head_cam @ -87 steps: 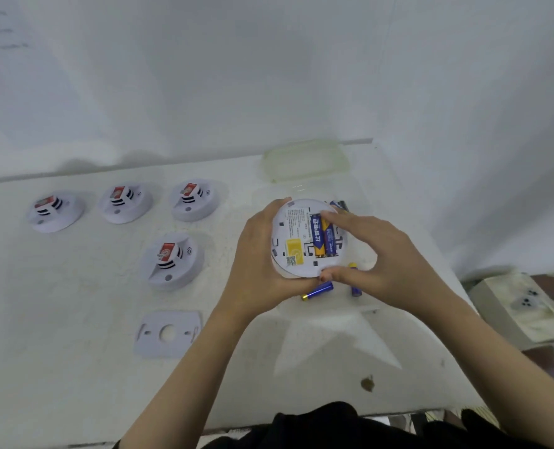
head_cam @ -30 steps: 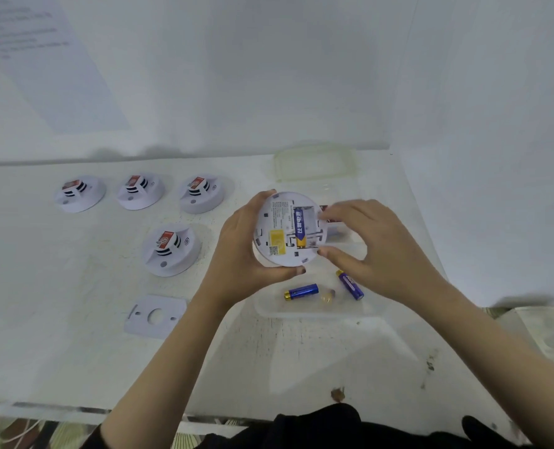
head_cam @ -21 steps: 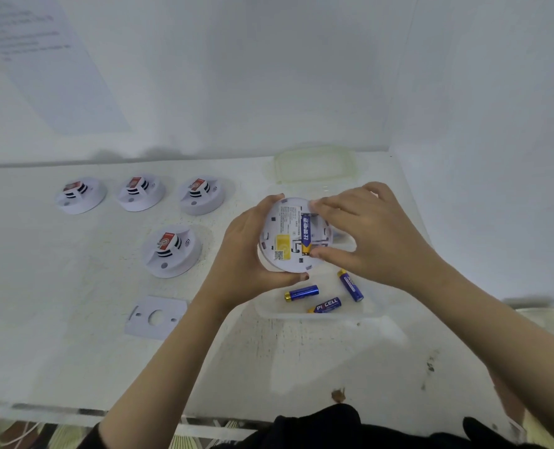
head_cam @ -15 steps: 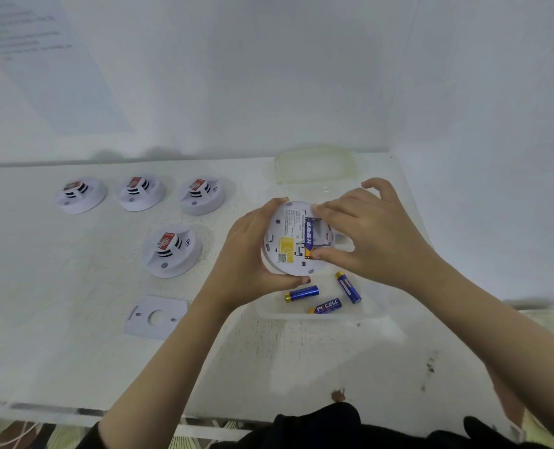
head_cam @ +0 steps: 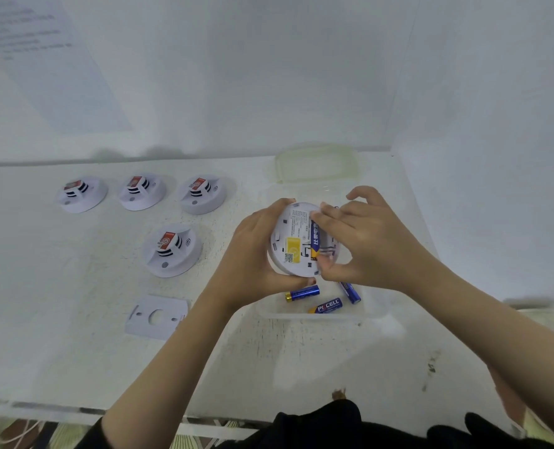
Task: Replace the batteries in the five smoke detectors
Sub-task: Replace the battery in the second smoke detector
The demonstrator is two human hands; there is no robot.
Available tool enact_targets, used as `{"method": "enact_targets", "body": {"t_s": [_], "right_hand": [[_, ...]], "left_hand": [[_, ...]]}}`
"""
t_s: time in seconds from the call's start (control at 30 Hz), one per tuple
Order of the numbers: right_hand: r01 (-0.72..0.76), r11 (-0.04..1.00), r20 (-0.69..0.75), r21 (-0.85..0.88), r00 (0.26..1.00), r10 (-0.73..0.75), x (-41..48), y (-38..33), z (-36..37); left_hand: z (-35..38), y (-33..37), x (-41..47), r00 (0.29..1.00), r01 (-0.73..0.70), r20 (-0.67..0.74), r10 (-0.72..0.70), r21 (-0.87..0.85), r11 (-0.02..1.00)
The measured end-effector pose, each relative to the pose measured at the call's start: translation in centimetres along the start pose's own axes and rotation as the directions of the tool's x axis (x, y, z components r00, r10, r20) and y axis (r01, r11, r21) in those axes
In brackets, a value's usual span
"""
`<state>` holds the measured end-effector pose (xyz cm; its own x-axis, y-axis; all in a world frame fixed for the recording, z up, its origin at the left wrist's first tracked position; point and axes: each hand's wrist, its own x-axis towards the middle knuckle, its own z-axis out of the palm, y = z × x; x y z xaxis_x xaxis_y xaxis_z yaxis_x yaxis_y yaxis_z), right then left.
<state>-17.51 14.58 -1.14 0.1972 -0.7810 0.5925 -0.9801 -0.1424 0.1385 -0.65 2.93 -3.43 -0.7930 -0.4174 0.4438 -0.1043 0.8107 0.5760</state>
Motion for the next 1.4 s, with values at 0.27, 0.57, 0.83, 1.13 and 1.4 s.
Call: {"method": "enact_targets", "body": {"t_s": [0.27,0.57,0.83,1.13,1.4], "right_hand": [[0.005,0.994,-0.006,0.105,1.0,-0.004,-0.4,-0.1,0.0],[-0.197,0.959,-0.021,0.205,0.978,0.206,-0.4,-1.4,0.5],[-0.299,0.867,-0.114,0.398,0.922,0.37,-1.2,-2.0,0.2],[-0.335,0.816,0.15,0.471,0.942,0.3,-4.1,-1.9,0.4],[-0.527,0.798,0.073,0.293,0.844,0.531,-0.5,1.2,1.5]], "left_hand": [[0.0,-0.4,0.0,0.999,0.044,-0.005,-0.044,-0.023,0.999],[-0.4,-0.7,0.1,0.998,0.061,-0.021,-0.06,0.02,0.998],[-0.7,-0.6,-0.1,0.987,0.108,-0.12,-0.11,-0.027,0.994],[-0.7,-2.5,-0.8,0.943,0.225,-0.234,-0.236,-0.075,0.972],[-0.3,-2.6,-0.4,0.933,0.251,-0.238,-0.27,-0.107,0.962]]}}
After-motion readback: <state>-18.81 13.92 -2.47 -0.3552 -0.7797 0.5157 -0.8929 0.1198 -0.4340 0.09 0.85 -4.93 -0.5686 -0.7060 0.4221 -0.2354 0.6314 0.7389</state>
